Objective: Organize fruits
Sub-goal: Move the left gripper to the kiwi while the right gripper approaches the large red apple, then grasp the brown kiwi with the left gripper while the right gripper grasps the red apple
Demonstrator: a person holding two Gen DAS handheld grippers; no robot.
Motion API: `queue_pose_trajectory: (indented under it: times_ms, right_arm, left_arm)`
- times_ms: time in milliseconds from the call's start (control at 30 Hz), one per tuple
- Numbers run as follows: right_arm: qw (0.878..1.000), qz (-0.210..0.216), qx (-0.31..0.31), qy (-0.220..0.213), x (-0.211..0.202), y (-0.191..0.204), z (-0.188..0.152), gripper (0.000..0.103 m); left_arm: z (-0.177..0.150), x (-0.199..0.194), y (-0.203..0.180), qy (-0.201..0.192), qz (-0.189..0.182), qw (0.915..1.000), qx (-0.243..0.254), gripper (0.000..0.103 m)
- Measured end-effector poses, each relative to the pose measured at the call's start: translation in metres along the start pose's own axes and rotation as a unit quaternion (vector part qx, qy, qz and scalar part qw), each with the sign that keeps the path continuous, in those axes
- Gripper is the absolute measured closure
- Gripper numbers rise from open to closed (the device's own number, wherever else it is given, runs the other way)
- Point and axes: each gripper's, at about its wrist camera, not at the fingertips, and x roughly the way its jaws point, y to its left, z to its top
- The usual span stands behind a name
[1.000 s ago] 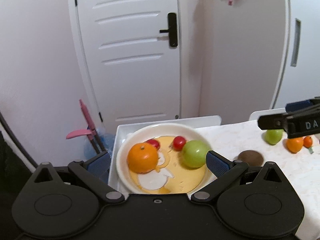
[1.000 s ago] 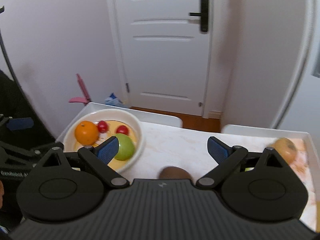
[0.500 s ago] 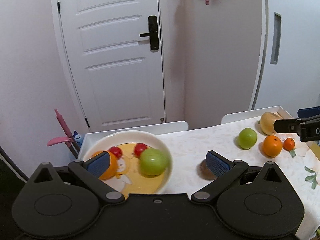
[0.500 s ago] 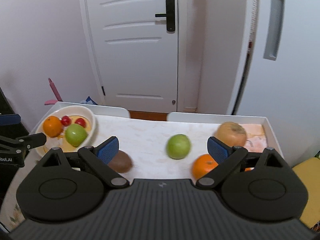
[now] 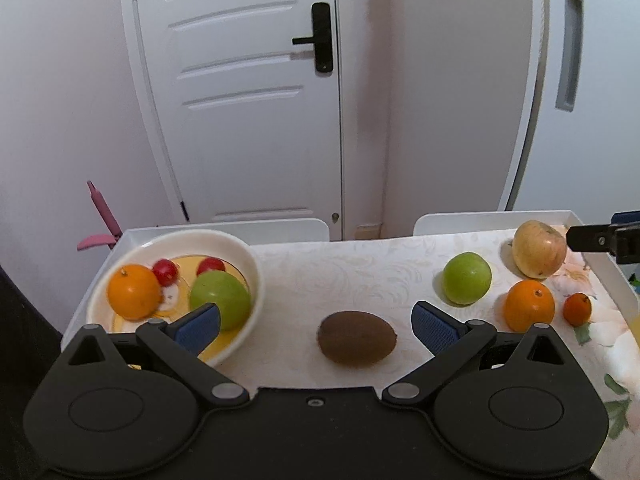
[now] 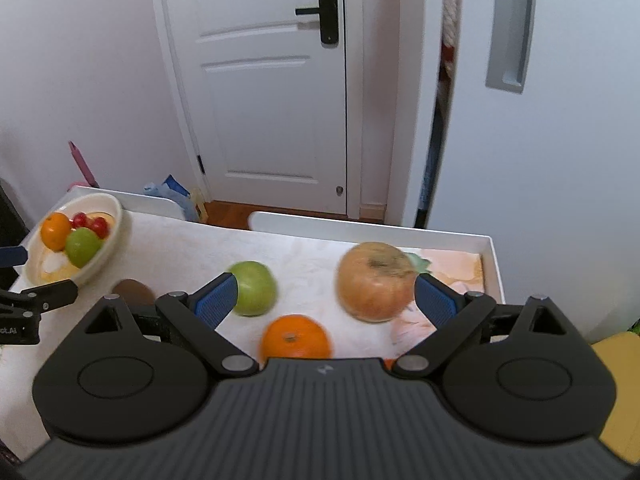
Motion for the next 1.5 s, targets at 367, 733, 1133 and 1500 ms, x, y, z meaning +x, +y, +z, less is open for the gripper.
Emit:
queue_pose_trajectory:
  times_ms: [367, 733, 1133, 1500]
  right_arm:
    - [0.999, 0.023, 0.002, 0.025, 0.051, -0.037, -0.007, 0.000]
    - [0.999, 0.038, 0.011, 0.037, 0.079, -0.045, -0.010, 0.000]
    - [0.998, 0.045, 0.009, 0.040, 0.092, -0.042, -0.007, 0.000]
    - [0.998, 0.044, 0.009, 0.040, 0.098, -0.040, -0.007, 0.000]
  left_arm:
    - [-0.012, 0.054, -0.032, 0.031, 0.027, 0.9991, 0.002, 0.006]
    - [-0.022, 0.086, -0.046, 0.055, 0.034, 0.9972, 0.037, 0.016]
    - [-0.028, 0.092, -0.044, 0.059, 0.034, 0.9970, 0.037, 0.030]
    - [-0.030, 0.089, -0.044, 0.057, 0.033, 0.9973, 0.034, 0.034]
